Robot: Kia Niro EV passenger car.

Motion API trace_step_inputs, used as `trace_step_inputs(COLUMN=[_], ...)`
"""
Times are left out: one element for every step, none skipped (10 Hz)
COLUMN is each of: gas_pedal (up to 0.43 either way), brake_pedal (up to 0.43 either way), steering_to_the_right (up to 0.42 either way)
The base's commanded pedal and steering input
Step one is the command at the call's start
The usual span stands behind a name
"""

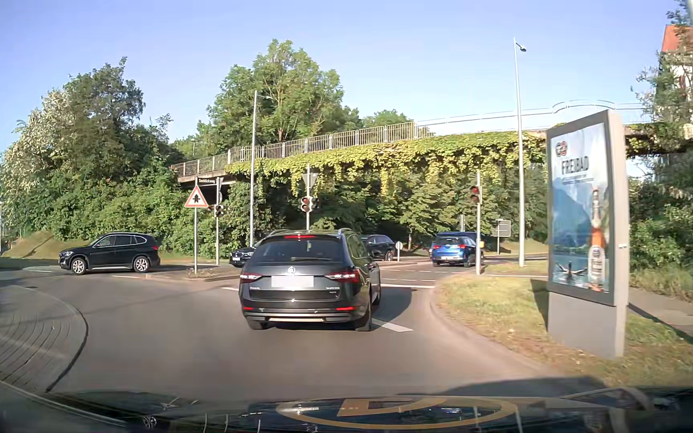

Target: Follow the waypoints while adhering to traffic rules and regulations

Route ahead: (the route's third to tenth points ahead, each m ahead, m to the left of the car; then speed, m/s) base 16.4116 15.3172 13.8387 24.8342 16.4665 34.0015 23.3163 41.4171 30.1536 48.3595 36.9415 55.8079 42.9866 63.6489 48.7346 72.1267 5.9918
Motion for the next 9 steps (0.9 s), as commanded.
trace_step_inputs(gas_pedal=[0.15, 0.15, 0.15, 0.15, 0.15, 0.157, 0.157, 0.157, 0.157], brake_pedal=[0.0, 0.0, 0.0, 0.0, 0.0, 0.0, 0.0, 0.0, 0.0], steering_to_the_right=[-0.241, -0.265, -0.281, -0.3, -0.312, -0.325, -0.329, -0.329, -0.325])
